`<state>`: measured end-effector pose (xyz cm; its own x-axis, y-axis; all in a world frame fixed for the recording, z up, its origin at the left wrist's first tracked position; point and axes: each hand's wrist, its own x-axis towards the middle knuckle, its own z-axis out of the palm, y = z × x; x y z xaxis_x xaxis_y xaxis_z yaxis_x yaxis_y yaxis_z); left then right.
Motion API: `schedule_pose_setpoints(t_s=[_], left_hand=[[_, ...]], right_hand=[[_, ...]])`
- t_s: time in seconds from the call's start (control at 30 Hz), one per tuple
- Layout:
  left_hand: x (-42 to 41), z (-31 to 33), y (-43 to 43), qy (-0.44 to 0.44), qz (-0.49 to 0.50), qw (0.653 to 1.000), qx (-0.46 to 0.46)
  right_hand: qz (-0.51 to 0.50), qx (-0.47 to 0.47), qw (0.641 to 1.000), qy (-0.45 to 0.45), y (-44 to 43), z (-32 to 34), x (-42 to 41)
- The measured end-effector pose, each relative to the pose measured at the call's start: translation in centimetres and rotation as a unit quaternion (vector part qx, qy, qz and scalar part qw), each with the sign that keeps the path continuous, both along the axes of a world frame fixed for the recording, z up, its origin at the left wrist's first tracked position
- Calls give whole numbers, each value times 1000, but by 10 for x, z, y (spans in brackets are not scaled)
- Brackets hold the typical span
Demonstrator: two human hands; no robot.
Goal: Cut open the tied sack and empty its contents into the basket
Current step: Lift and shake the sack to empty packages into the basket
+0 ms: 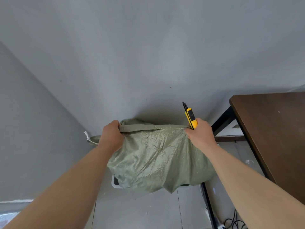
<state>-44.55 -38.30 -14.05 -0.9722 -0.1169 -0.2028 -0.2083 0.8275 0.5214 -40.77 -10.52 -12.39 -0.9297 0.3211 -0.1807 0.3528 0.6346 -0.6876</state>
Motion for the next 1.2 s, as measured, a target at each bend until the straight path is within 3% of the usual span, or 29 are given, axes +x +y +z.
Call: schedule_pose_setpoints(t_s=[0.3, 0.57, 0.97, 1.2], left_hand=[[2, 52, -3, 30, 47, 996, 69], [16, 55, -5, -30, 48, 997, 47], [30, 83, 15, -2, 117, 992, 53], [32, 91, 15, -46, 135, 987, 72]], right_hand=[[22, 15, 999, 36, -3, 52, -17], [39, -7, 999, -32, -1, 48, -15], [69, -62, 995, -23, 11, 70, -12], [85, -78, 993, -36, 13, 74, -13]])
